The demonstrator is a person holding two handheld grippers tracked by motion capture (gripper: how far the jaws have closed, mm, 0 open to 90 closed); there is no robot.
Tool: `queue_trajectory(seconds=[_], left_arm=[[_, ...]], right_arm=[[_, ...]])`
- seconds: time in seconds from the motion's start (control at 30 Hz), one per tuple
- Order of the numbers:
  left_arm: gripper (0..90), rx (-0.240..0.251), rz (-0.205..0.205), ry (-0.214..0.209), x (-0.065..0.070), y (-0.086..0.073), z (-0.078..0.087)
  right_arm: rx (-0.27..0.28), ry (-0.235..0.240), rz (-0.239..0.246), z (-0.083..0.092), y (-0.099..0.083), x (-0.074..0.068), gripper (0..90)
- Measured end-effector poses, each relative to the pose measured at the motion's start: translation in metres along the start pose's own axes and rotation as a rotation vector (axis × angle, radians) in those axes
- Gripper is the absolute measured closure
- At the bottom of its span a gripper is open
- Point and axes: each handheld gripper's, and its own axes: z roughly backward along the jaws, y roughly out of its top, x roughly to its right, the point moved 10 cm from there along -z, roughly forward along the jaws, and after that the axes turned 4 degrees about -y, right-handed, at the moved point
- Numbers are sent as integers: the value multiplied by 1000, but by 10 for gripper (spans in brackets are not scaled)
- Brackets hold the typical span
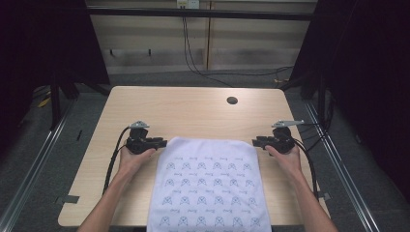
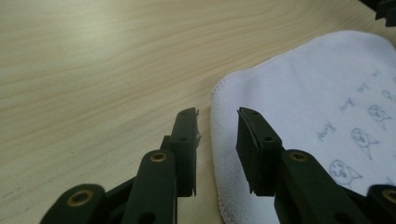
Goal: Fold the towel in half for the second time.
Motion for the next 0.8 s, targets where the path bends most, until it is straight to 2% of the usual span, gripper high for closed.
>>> queue_trajectory(seconds=[0.1, 0.17, 0.27, 0.3, 0.37, 0.43, 0.53, 0.6, 0.67, 0.73, 0.8], left_arm=[[683, -15, -7, 12, -1, -3, -5], [725, -22, -10, 23, -2, -5, -8], [739, -26, -8, 27, -4, -8, -11], [718, -10, 10, 24, -6, -6, -10], [677, 0, 18, 33, -9, -5, -11], [640, 15, 29, 8, -9, -4, -12], [602, -2, 6, -20, -6, -5, -14], [602, -3, 1, -29, -2, -4, -16], [606, -25, -12, -58, 4, -5, -18], [649, -47, -35, -85, 11, -7, -21], [747, -63, -68, -65, 15, -7, -23]], right_arm=[[-14, 0, -5, -8, -2, 2, 635], [-30, -2, -10, -11, -5, 2, 630], [-44, -6, -12, -16, -7, 4, 627], [-40, -5, -17, -17, -7, 5, 625], [-57, -5, -21, -19, -10, 5, 626], [-65, -2, -16, -21, -13, 5, 628], [-71, 20, -17, -22, -16, 0, 635], [-66, 38, -23, -21, -15, -3, 633], [-75, 63, -24, -22, -16, -8, 627], [-89, 71, -16, -24, -18, -11, 621], [-94, 86, -12, -24, -18, -16, 618]])
